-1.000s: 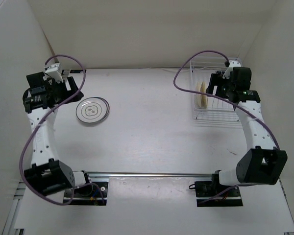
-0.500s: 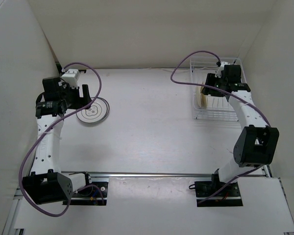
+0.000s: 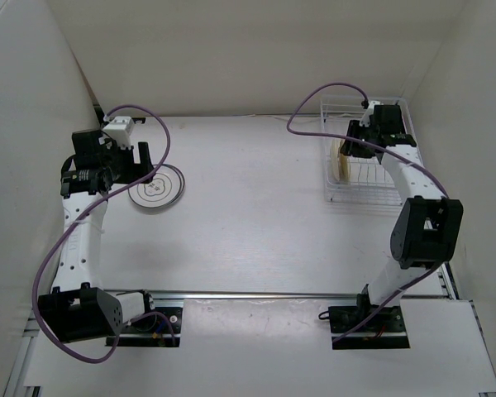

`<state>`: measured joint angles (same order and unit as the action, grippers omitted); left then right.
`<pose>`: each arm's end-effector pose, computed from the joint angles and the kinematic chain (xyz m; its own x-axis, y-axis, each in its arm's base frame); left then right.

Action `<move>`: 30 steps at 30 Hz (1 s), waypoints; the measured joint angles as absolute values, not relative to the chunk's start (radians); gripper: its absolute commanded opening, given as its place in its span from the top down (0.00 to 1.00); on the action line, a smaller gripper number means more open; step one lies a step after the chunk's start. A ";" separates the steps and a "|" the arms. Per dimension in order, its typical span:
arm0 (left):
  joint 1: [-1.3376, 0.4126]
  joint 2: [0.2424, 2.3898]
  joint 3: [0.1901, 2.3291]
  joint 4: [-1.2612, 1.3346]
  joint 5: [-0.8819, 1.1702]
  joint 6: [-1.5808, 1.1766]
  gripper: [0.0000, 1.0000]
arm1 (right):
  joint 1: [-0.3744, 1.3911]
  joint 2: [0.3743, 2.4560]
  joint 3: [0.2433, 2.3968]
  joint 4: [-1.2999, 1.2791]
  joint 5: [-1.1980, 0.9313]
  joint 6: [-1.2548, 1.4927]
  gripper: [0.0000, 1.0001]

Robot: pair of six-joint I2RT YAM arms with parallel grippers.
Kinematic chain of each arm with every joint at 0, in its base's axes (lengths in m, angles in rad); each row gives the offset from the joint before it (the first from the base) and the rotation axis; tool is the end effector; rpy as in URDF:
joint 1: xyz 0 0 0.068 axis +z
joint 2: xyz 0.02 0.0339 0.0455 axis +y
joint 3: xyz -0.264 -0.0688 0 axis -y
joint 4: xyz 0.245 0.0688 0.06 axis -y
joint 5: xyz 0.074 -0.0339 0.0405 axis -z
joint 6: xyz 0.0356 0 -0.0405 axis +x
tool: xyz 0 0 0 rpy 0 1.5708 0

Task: Unload the plates from the dish rack

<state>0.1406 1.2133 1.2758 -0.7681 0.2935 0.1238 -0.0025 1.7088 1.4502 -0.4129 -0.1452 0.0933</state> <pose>0.2496 0.0249 0.3659 -0.6268 0.0307 -0.7786 0.1626 0.9824 -0.0922 0.3940 0.0042 0.3024 -0.6298 0.0938 -0.7711 -0.0524 0.9853 0.1626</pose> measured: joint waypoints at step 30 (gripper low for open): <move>0.141 1.265 1.272 -0.758 0.294 0.104 0.04 | -0.006 1.871 1.561 -0.394 -0.157 0.096 0.98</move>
<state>0.1406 1.2648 1.2724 -0.7578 0.2939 0.1040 -0.0055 1.8713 1.5608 -0.3943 -0.1570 0.0956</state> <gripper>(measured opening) 0.953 0.102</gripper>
